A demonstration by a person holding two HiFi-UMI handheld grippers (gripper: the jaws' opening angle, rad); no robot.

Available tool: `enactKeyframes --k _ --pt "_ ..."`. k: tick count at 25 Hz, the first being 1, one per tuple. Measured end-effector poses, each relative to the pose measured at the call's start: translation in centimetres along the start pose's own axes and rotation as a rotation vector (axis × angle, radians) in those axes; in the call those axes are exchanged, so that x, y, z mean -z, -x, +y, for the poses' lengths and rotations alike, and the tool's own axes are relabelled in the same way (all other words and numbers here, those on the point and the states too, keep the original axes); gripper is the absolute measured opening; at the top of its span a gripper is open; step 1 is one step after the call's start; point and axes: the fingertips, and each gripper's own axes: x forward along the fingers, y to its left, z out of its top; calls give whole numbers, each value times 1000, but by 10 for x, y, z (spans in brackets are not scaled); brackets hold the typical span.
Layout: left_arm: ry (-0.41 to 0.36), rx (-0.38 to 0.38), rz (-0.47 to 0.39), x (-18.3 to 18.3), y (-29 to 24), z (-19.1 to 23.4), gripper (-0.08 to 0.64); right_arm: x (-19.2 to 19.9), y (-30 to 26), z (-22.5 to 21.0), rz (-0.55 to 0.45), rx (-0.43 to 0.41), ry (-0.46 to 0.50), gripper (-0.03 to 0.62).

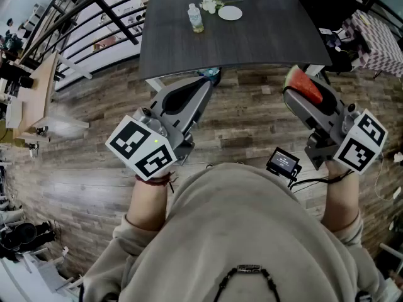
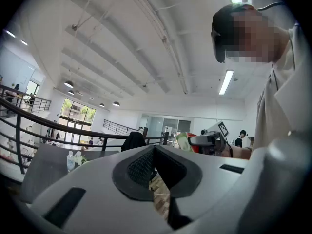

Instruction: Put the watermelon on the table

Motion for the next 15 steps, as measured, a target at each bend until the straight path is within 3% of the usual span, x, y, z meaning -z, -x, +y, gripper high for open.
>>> enactKeyframes --k 15 --pt "16 46 46 7 -38 -28 8 10 28 -6 -22 6 -54 204"
